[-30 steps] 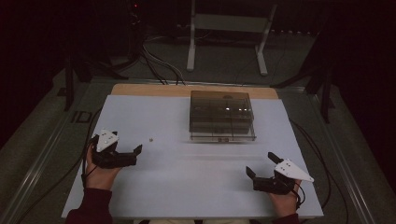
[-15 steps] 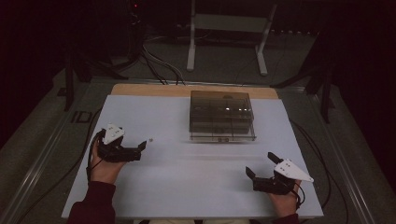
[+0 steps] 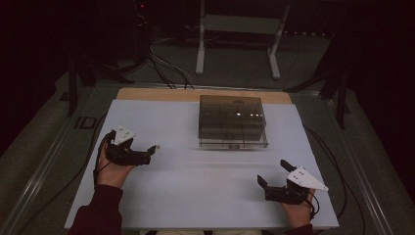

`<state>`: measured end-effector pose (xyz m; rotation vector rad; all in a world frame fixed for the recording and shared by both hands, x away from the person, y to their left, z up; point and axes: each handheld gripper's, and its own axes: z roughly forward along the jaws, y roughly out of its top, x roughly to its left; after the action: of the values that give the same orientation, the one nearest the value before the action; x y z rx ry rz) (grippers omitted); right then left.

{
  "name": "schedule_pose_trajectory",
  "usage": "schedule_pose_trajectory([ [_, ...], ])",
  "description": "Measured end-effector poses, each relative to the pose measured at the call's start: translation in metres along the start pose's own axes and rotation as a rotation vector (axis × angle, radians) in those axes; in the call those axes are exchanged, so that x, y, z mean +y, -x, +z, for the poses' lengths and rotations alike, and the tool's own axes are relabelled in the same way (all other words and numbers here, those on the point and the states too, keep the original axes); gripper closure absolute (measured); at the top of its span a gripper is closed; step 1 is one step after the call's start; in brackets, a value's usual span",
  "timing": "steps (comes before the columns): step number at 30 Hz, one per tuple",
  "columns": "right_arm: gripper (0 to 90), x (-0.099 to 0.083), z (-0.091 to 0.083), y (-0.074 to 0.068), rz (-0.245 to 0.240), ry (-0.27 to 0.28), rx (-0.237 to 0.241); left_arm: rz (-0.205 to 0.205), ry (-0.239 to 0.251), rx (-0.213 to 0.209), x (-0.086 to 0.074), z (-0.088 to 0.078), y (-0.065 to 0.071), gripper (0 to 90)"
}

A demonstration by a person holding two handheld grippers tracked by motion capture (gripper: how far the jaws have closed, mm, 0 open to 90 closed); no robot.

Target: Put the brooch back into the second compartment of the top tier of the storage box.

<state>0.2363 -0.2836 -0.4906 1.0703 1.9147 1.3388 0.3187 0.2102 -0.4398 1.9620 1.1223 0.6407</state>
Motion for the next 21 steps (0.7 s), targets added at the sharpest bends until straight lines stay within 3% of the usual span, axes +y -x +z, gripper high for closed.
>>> schedule_pose_trajectory([
  [21, 0.0, 0.0, 0.0, 0.0, -0.005, -0.001, -0.001, 0.031, -0.092, -0.003, 0.013, 0.024, -0.001, 0.3],
])
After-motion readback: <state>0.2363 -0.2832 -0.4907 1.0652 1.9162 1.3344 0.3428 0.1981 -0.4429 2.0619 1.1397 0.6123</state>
